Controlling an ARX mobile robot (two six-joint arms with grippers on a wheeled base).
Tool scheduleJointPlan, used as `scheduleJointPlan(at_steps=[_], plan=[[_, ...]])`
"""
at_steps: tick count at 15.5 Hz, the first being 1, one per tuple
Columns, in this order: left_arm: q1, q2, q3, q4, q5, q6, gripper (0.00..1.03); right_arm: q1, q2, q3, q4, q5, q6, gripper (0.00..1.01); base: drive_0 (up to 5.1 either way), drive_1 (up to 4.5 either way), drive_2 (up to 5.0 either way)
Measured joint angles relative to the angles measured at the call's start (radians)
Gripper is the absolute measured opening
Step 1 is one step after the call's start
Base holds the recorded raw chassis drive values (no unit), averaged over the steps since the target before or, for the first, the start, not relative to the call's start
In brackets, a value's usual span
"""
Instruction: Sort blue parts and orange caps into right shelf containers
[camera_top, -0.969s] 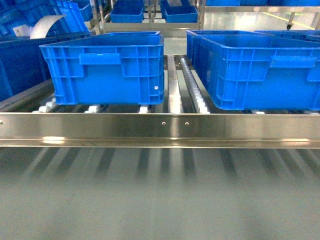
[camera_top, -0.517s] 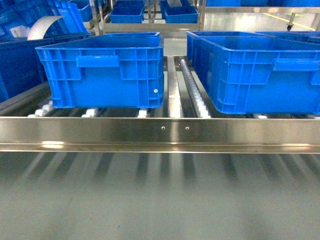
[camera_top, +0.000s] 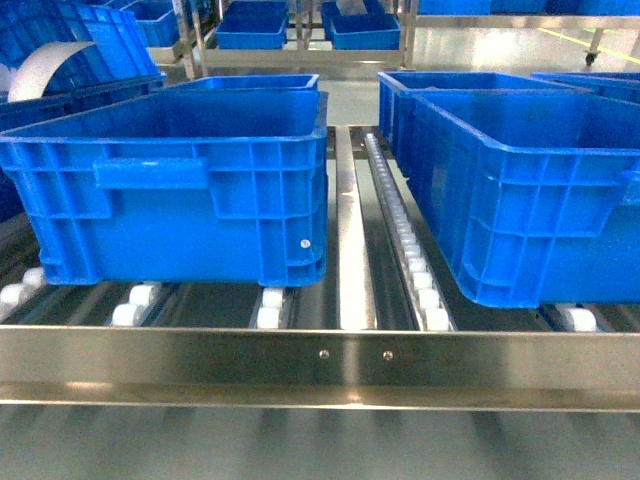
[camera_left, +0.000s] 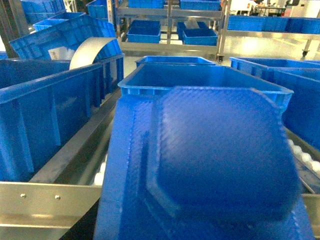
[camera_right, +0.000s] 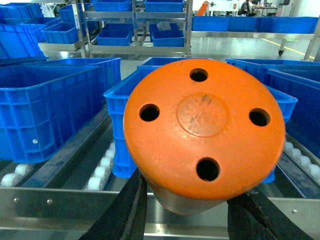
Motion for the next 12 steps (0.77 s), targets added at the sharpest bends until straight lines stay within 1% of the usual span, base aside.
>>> scheduleJointPlan(at_steps=[6,12], plan=[[0.0,0.0,0.0,0.004,0.0,0.0,0.42,0.0,0.0,0.0,0.005,0.0,0.0,0.39,-0.2,4.08,-4.4],[0.0,0.0,0.0,0.0,0.0,0.0,0.42,0.0,0.0,0.0,0.002,0.0,0.0,0.39,0.0,0.0,0.0]])
